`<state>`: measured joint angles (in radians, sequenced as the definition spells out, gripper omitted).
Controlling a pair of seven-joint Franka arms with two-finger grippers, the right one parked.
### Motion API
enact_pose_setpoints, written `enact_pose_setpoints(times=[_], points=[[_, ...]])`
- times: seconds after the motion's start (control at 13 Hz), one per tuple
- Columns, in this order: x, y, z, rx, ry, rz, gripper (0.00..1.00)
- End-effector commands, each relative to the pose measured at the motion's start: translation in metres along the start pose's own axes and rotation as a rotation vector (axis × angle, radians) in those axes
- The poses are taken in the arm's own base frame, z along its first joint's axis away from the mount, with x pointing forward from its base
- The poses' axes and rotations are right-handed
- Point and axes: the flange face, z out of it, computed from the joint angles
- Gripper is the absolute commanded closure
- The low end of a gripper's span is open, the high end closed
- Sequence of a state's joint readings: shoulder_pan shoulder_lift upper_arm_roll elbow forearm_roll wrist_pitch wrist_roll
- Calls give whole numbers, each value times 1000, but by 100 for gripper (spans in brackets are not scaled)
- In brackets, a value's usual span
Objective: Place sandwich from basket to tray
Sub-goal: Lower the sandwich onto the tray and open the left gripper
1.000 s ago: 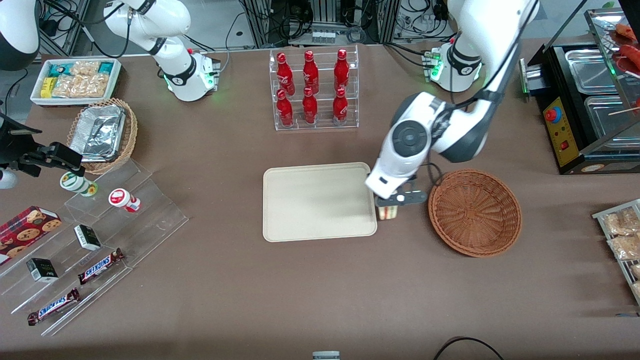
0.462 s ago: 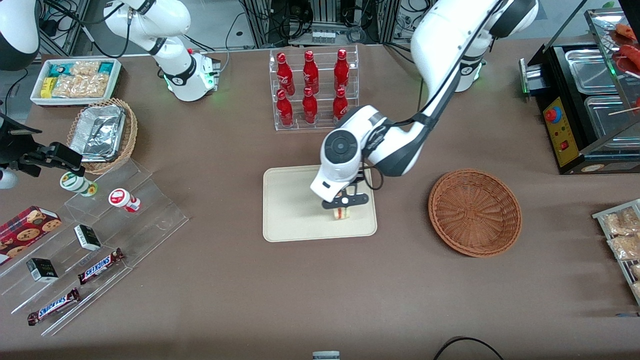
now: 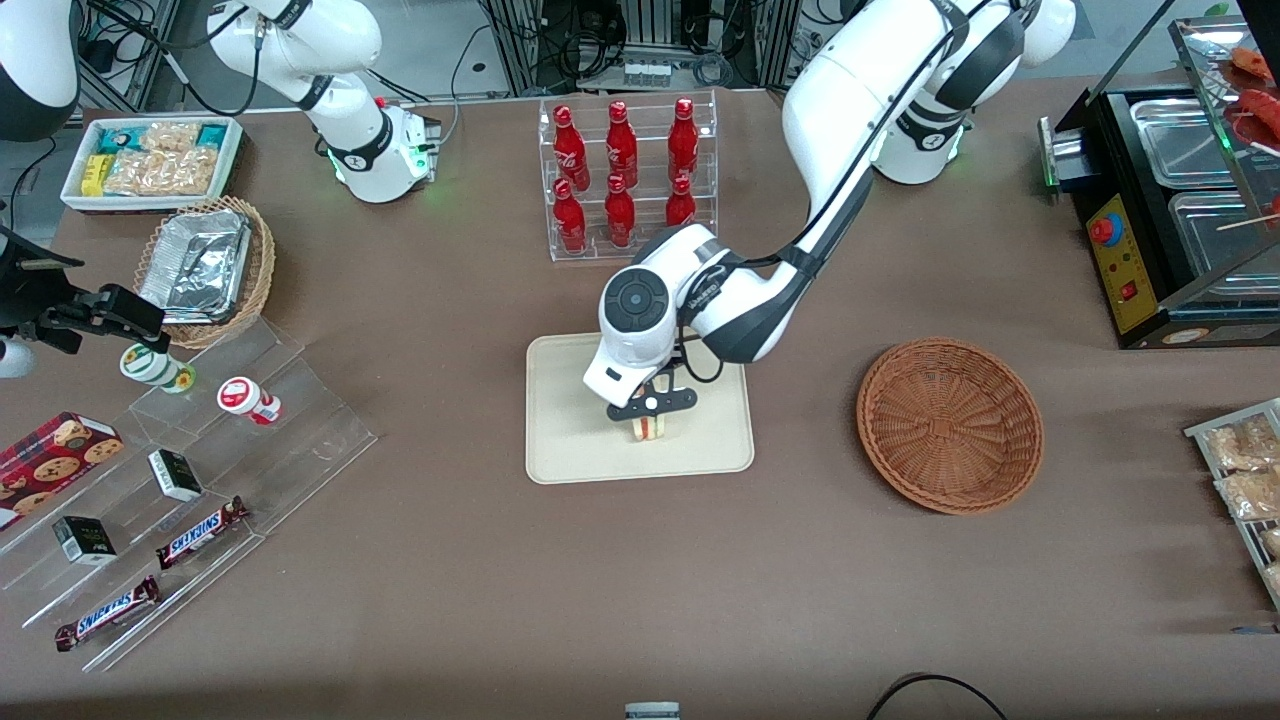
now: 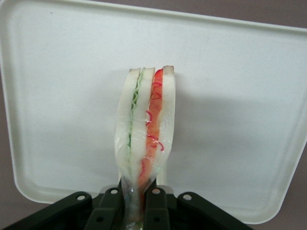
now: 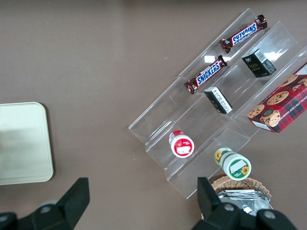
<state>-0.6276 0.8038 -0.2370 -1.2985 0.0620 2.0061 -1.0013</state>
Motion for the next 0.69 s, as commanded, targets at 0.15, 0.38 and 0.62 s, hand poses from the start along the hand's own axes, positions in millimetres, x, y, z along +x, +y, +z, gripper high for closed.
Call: enact_pose_setpoints(times=[0.15,0.38,0.62], points=[[-2,9,4,2,9,-13,100],[-5,11,11,9,8,-39,100],[-3,13,16,-1,18,-60,100]])
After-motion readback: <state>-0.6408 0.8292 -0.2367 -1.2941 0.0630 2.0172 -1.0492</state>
